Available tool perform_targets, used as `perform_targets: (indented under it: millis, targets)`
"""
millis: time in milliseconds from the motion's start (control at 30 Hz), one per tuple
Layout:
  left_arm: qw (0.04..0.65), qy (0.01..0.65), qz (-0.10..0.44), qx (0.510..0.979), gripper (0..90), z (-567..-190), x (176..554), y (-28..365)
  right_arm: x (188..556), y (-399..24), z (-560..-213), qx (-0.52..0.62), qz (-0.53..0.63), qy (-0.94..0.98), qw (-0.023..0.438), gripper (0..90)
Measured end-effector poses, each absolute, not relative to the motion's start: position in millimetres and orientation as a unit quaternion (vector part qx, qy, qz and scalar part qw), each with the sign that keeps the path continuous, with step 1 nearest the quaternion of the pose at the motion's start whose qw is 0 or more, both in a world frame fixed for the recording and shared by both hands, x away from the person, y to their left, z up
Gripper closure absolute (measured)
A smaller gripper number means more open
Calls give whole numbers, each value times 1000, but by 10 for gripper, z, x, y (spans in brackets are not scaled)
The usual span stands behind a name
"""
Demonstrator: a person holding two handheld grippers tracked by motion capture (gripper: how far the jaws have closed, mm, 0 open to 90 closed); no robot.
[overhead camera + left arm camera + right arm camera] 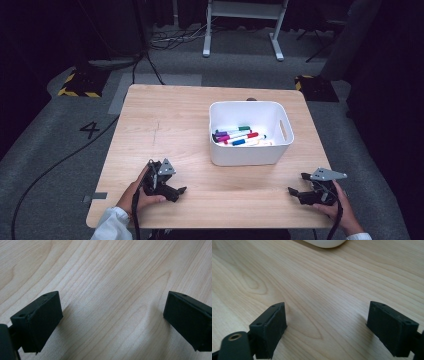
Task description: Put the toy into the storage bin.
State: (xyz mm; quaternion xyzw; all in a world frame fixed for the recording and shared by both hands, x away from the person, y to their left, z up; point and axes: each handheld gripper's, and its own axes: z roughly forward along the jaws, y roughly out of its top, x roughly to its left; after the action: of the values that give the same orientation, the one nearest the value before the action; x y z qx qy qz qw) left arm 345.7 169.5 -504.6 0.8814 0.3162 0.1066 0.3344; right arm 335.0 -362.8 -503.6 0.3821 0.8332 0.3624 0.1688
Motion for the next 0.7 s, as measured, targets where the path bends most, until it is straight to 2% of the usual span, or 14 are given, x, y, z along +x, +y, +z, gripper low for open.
perform_targets:
  millis: [700]
  targets:
    - [334, 315, 106, 882, 19, -5045, 3462, 1695, 3356, -3613, -5042, 385, 363, 831, 170, 151]
